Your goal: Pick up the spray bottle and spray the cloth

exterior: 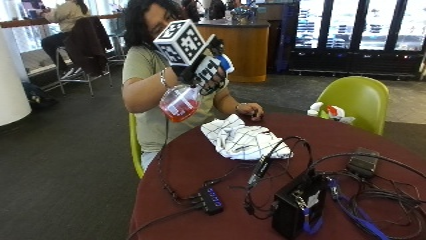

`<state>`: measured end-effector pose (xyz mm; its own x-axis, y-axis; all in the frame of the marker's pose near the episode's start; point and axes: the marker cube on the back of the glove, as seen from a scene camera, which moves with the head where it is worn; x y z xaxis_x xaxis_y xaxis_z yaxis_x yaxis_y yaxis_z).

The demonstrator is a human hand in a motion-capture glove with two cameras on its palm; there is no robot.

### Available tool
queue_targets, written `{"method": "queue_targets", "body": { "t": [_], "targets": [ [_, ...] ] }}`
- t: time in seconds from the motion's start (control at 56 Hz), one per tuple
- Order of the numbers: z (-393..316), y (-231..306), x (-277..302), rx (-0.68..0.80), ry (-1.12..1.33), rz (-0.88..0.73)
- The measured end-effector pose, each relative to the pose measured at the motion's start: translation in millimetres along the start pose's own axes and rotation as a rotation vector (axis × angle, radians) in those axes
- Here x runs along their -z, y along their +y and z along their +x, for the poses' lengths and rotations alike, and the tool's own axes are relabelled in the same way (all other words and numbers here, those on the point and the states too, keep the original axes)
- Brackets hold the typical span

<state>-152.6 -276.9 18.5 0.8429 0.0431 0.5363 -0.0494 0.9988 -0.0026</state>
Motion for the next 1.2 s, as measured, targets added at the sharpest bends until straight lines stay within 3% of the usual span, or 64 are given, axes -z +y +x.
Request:
{"method": "queue_targets", "body": {
  "t": [0.143,0.321,0.696,0.964,1.196],
  "targets": [
    [-18.7,-3.6,-17.3,-0.037,0.175,-0.328],
    [-30.4,-9.9,-55.9,-0.103,0.415,-0.603],
    [-10.6,-9.8,-161.9,-0.185,0.691,-0.941],
    [-2.5,-15.4,-199.1,-0.206,0.764,-1.012],
    [-73.6,-35.9,-164.0,0.023,0.484,-0.839]
  ]
}}
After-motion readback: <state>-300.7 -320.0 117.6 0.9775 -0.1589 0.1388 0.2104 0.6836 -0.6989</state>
